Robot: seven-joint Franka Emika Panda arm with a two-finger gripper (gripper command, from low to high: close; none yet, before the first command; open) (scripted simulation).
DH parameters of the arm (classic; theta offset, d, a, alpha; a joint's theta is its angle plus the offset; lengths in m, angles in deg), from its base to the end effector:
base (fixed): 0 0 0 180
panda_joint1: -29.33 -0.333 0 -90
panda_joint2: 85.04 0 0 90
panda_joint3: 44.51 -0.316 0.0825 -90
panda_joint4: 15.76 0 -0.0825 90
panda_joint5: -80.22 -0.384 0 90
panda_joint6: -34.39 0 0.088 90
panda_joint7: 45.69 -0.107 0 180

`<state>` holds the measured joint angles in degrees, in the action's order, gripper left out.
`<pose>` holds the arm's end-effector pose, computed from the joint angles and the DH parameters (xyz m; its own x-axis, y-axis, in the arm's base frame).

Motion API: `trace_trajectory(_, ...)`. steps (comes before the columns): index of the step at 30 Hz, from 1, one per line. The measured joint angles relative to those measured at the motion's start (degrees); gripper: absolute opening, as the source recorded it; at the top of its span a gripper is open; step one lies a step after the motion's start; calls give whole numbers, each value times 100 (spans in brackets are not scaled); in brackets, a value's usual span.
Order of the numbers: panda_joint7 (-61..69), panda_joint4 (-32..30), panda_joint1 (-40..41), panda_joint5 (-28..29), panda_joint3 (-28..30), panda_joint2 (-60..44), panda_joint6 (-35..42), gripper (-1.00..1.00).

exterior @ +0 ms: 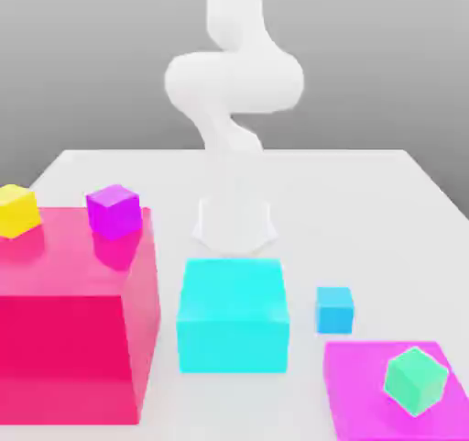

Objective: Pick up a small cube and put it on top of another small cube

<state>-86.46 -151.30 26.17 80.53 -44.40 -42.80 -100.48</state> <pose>0.3731 0.0196 0.6610 0.6009 -0.6194 0.5052 -0.4468 -0.7844 -0.4302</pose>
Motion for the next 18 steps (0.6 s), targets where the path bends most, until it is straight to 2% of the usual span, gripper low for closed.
trace_trajectory(18,4564,-3124,-2509,18,33,-3227,-2662,0)
